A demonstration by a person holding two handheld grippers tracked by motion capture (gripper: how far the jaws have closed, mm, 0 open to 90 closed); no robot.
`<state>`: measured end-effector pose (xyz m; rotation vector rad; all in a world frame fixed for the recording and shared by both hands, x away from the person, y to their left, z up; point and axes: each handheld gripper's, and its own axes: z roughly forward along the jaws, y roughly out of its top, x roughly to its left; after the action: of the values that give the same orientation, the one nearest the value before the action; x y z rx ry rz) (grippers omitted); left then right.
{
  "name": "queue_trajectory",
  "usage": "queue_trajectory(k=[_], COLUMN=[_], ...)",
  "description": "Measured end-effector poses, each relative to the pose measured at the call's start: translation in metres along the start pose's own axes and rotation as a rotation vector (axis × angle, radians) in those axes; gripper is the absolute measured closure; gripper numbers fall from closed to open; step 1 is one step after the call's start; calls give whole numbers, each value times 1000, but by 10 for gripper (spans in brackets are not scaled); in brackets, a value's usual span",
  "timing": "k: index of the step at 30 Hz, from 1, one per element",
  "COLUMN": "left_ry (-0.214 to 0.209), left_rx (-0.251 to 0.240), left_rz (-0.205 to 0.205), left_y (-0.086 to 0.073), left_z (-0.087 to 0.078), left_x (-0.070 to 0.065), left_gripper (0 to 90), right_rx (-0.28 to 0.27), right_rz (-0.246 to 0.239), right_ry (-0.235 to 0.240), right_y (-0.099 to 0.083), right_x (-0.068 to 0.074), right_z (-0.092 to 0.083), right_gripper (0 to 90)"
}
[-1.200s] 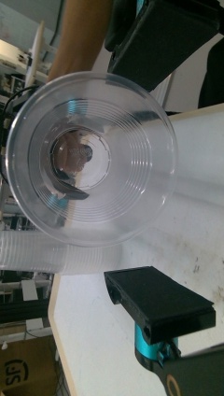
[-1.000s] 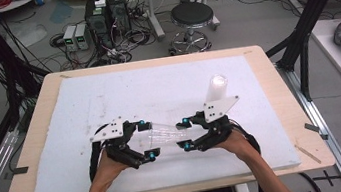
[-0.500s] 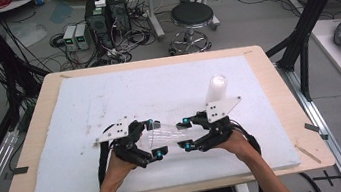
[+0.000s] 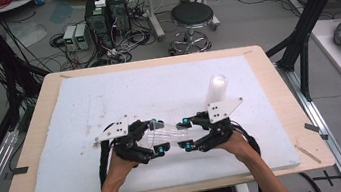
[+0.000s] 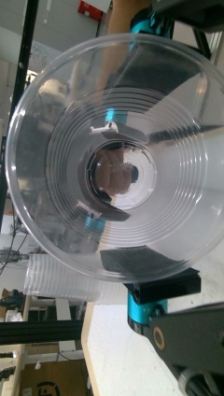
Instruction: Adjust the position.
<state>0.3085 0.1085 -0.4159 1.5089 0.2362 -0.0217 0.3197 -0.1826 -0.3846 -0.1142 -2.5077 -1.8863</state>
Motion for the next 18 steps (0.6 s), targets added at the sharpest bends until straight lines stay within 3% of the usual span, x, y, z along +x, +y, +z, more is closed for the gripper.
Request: queue_trajectory(k=[17, 18], left_ry=[-7, -9], left_rx=[-8, -9], left_rz=[6, 11], left_y=[0, 1], left_z=[-1, -1], left_x=[0, -1], left_gripper=[276, 309], right_rx=[7, 8], right_rz=[-6, -9], right_ry=[11, 10], right_y=[-1, -1], right_x=[-1, -1], right_z=[4, 4], right_gripper=[421, 418])
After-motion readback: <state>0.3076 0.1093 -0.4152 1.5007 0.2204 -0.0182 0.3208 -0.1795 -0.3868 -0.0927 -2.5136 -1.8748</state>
